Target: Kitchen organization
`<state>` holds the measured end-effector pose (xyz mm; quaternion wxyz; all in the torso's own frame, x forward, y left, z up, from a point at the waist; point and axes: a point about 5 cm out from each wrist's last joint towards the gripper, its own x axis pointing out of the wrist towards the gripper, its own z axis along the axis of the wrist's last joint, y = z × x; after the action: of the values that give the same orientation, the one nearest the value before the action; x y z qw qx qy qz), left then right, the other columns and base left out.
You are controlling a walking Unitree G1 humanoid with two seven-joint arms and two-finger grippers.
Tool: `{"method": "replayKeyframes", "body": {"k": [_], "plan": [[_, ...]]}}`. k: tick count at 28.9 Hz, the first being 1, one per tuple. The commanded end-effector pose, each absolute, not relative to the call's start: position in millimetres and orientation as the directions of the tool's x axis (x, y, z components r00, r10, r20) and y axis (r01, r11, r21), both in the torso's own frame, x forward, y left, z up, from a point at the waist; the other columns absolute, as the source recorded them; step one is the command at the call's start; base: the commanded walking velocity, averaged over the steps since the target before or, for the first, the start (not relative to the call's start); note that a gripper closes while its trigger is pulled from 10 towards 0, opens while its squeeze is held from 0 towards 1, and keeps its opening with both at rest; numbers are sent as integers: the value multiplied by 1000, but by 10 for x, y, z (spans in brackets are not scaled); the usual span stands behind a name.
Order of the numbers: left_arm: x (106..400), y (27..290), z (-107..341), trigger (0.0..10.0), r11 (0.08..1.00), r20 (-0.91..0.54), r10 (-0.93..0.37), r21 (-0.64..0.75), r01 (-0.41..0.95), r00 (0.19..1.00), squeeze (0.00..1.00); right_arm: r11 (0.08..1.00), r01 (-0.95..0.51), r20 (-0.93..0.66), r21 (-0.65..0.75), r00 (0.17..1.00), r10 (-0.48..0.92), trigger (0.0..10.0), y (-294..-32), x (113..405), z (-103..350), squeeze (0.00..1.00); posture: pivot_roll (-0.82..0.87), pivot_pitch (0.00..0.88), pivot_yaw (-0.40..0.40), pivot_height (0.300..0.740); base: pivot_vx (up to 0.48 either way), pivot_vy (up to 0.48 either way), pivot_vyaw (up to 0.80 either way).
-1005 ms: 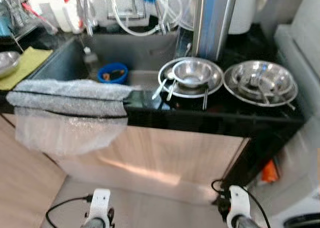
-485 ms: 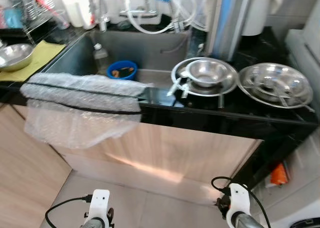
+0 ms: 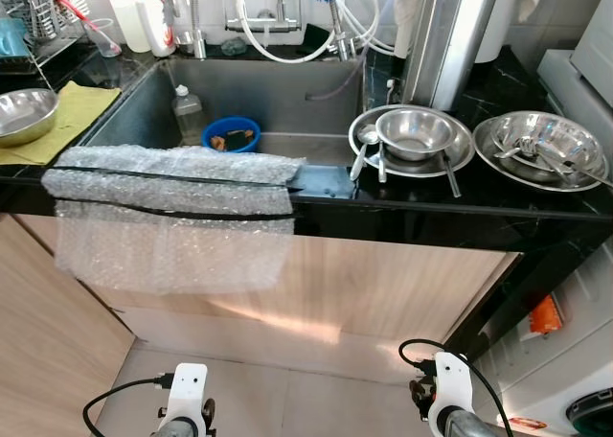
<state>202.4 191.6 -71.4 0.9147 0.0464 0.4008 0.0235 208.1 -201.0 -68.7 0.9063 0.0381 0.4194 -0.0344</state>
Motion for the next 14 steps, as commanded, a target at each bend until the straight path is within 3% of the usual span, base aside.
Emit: {"method": "replayKeyframes", "body": {"k": [1,14], "plan": [[1987,1943,-735,10000,995,-745,84,98,-16,662,0,994,99,-766,46,642,-28,10000,-1998,2067,-697,0,33,79,72,740,0,352,0],[1988,1947,-733,10000,995,-744,83,100,-13,663,0,994,100,-764,46,644,-30,10000,-1992,2071,-696,0,35,77,76,740,0,363,0]]}}
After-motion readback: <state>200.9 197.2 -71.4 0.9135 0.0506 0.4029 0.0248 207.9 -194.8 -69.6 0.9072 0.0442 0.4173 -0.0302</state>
